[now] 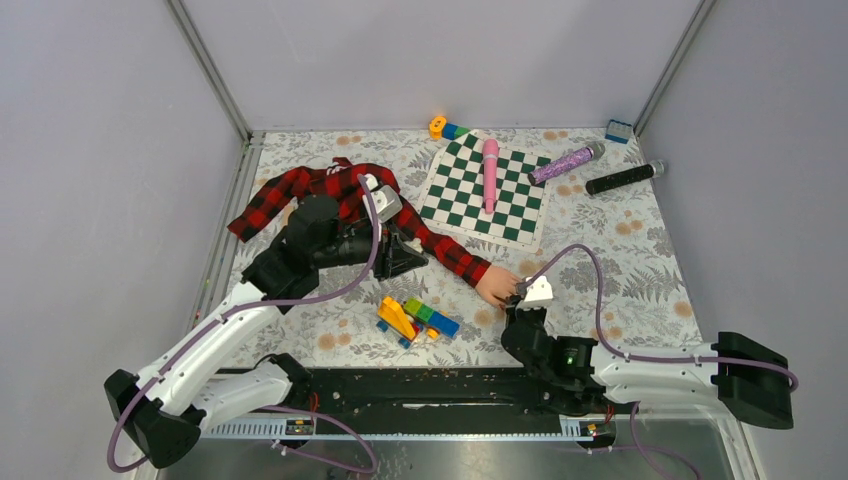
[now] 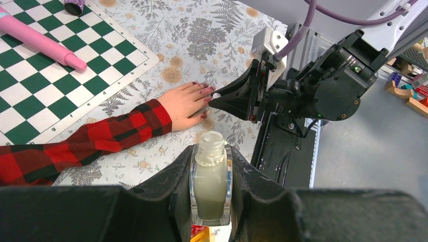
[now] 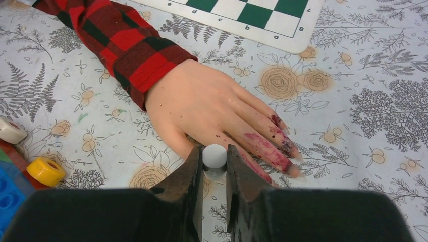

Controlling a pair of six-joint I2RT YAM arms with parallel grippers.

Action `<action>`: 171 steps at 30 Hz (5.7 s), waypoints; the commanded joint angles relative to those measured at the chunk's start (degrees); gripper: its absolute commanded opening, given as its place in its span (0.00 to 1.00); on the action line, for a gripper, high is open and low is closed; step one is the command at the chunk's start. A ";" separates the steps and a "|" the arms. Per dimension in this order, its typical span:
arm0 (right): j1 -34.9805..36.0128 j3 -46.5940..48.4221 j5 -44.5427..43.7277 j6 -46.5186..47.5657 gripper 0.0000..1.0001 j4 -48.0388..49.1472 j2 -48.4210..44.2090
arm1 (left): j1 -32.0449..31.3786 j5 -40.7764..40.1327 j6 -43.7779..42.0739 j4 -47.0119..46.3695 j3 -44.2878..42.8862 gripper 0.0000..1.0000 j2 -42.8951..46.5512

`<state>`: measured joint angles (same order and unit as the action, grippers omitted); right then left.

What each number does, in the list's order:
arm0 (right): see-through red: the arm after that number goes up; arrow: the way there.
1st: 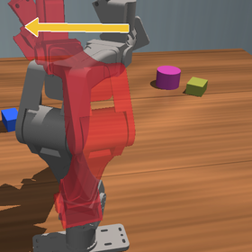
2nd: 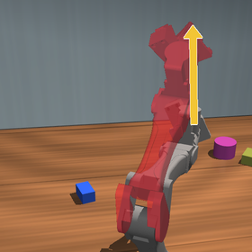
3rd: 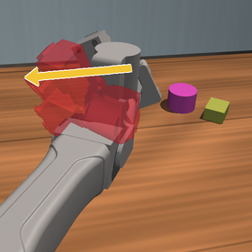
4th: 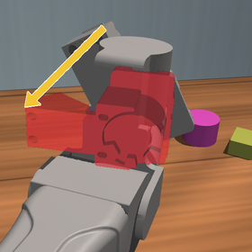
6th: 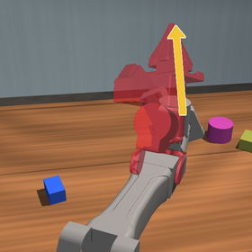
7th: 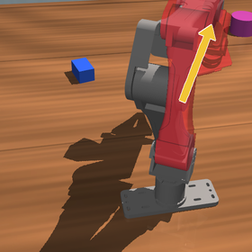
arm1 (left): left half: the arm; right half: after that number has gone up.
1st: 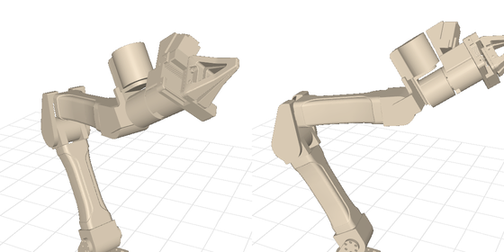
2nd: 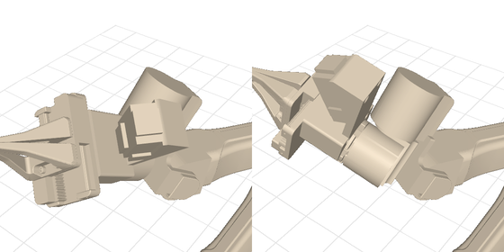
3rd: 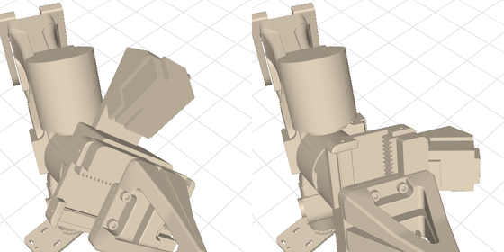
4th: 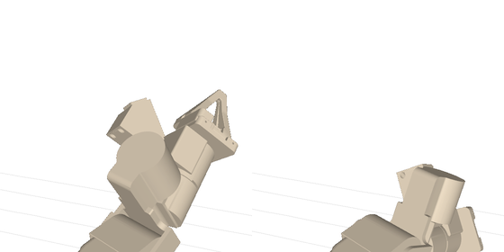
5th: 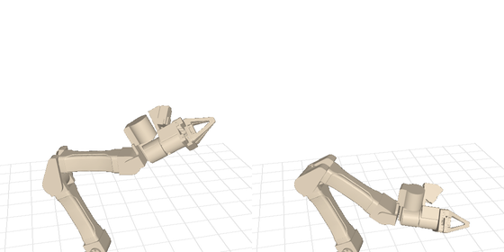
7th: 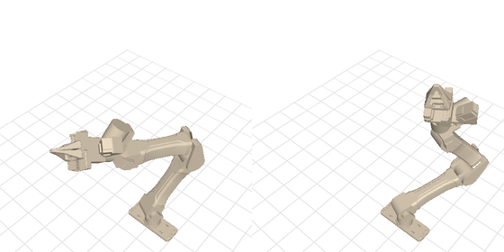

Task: Paint the nails
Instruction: Paint the nail polish on the nail.

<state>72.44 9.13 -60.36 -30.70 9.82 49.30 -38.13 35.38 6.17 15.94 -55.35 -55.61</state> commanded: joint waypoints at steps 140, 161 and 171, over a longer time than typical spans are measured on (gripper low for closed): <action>1.79 11.61 -6.68 -4.91 0.00 -8.32 19.40 | -0.17 0.28 0.75 -3.87 -0.89 0.00 0.64; 1.74 13.37 -7.99 -7.45 0.00 -12.83 21.48 | -0.16 0.10 0.75 -3.74 -0.82 0.00 0.86; 1.80 13.90 -8.24 -8.67 0.00 -14.52 22.12 | -0.09 0.08 0.72 -3.73 -0.88 0.00 0.86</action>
<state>73.49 20.84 -64.90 -36.93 -3.53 70.94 -38.13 35.33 6.52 15.79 -55.35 -55.24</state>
